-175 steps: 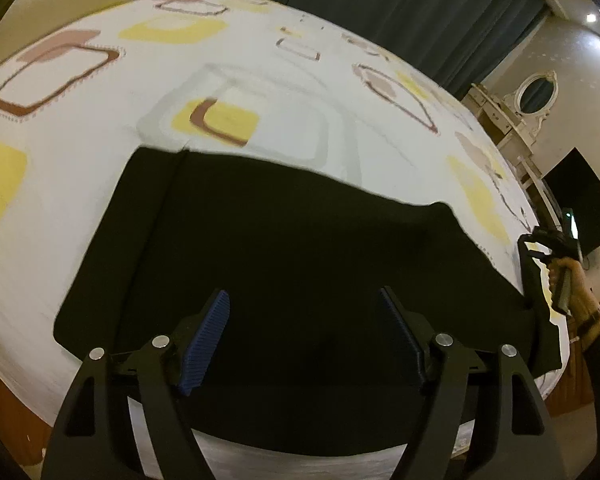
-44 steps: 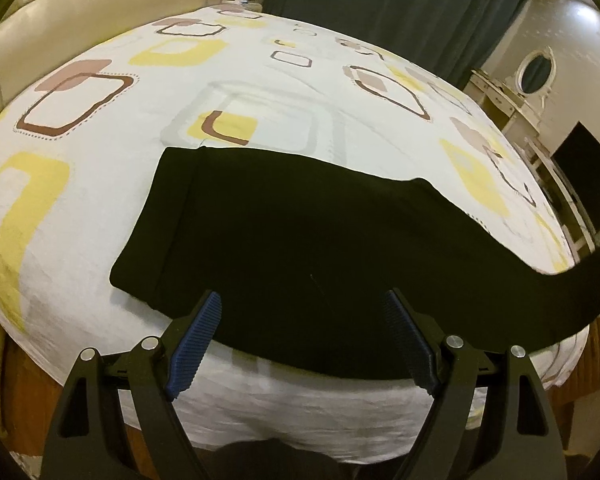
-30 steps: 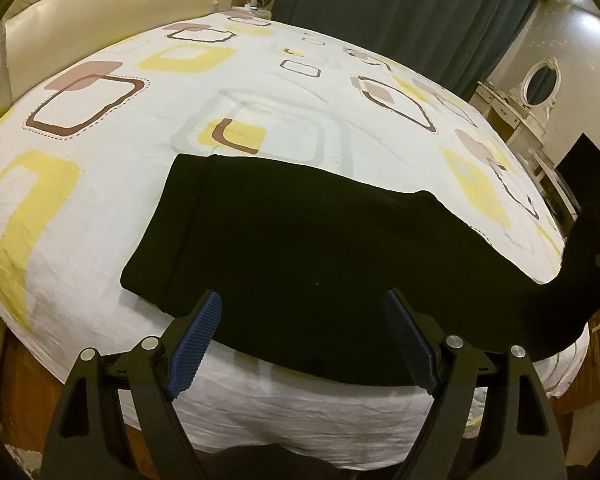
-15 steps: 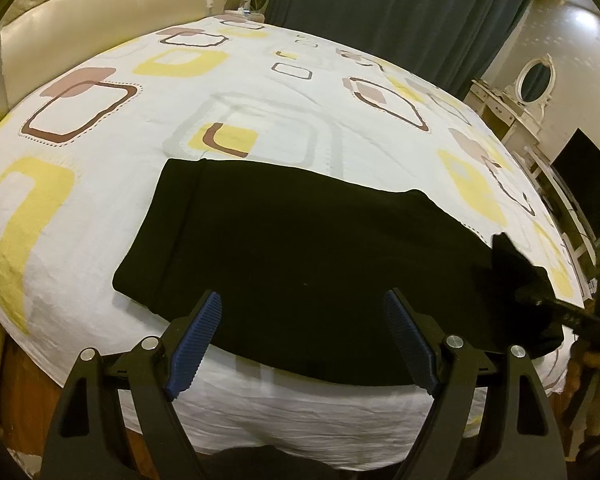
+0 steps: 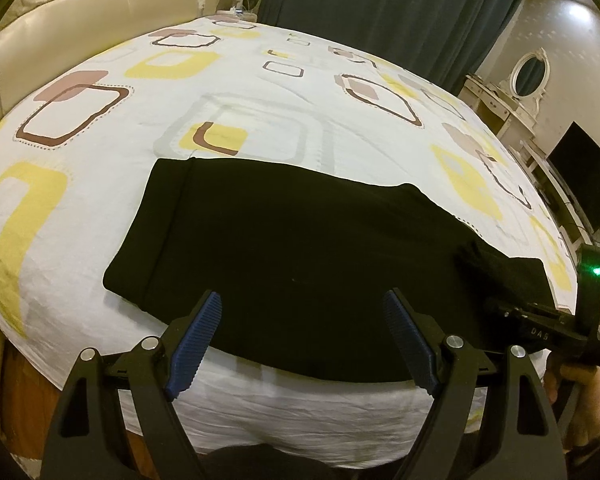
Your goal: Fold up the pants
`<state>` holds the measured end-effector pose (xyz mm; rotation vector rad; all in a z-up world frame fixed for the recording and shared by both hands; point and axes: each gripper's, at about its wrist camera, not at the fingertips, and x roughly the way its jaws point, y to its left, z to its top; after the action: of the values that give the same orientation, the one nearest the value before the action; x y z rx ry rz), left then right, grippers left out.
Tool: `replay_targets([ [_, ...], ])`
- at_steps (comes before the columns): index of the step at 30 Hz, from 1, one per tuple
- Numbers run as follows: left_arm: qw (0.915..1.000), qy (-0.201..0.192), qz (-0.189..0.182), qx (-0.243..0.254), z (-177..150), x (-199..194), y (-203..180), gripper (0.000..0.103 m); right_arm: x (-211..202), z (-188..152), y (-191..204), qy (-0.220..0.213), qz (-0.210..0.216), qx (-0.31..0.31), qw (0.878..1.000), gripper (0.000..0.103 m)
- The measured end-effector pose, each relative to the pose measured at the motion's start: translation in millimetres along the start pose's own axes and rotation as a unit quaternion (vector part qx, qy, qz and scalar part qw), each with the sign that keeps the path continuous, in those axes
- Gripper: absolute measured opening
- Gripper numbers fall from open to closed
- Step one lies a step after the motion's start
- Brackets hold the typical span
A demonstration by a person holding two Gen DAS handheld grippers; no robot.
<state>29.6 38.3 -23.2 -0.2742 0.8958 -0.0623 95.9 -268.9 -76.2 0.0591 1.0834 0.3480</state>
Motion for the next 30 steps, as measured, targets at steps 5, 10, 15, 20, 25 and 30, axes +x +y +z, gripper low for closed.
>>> replay_targets([
  [5,1.0000,0.000,0.000,0.003,0.0,0.0,-1.1,0.082,1.1,-3.1,7.2,0.003,0.006,-0.002,1.000,0.028],
  [10,1.0000,0.000,0.000,0.004,-1.0,-0.4,-1.4,0.082,-0.9,-6.0,16.0,0.001,0.015,-0.002,1.000,0.032],
  [15,1.0000,-0.001,0.001,0.007,-1.4,-0.6,-2.1,0.082,1.3,-9.9,25.6,0.010,0.031,-0.008,0.999,0.034],
  [20,0.9999,-0.001,0.002,0.013,-2.7,0.2,-4.4,0.082,10.8,-16.4,25.1,0.015,0.049,0.000,0.999,0.044],
  [25,0.9998,-0.001,0.002,0.020,-4.4,0.3,-7.8,0.082,1.6,-16.2,29.5,0.008,0.060,-0.016,0.998,0.048],
  [30,0.9996,-0.002,0.002,0.028,-5.3,0.3,-10.5,0.082,-42.5,-14.4,11.9,-0.033,0.098,0.009,0.995,0.047],
])
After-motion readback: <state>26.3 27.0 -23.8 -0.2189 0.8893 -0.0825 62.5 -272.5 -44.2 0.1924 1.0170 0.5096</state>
